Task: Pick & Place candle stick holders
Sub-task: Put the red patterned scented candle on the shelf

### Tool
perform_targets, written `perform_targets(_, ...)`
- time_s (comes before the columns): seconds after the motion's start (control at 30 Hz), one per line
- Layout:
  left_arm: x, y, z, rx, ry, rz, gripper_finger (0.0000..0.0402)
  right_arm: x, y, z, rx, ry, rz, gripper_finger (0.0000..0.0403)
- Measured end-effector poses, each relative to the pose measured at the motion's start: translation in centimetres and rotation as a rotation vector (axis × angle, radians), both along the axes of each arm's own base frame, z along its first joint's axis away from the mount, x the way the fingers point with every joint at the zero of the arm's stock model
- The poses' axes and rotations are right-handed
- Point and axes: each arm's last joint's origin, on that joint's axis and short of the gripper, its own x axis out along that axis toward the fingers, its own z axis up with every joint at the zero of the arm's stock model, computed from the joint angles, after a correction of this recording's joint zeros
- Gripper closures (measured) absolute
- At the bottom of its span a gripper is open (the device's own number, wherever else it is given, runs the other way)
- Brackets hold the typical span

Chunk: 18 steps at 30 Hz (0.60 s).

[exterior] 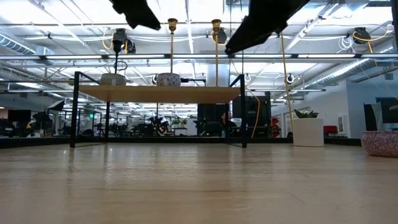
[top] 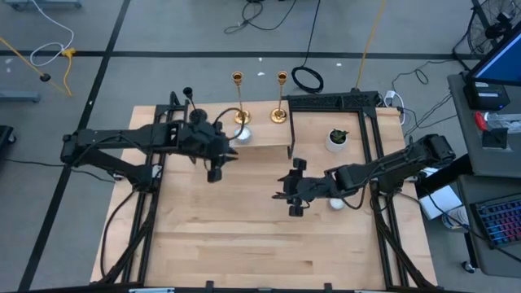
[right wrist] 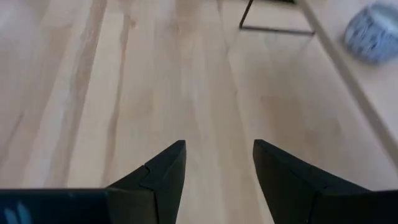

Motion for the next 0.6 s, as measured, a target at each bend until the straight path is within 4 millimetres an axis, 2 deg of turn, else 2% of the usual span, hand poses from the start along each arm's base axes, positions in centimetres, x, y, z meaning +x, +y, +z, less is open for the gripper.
perform_targets(0.27, 0.3, -3.4, -1.6, 0.007, 0.093, -0.135, 0.0354, -2.1, 0.9, 0.1, 0.152, 0.079, -0.111, 0.0216)
perform_targets(0.4, 0.1, -4.5, -2.4, 0.041, 0.112, -0.119, 0.0372, -3.4, 1.2, 0.2, 0.211, 0.127, -0.174, 0.0216)
perform_targets(0.5, -1.1, -4.9, -3.0, 0.058, 0.162, -0.087, 0.0389, -4.5, 1.3, 0.4, 0.232, 0.162, -0.2, 0.0216)
perform_targets(0.6, -2.3, -5.4, -2.7, 0.045, 0.131, -0.087, 0.0398, -5.9, 1.6, 0.8, 0.241, 0.206, -0.222, 0.0216)
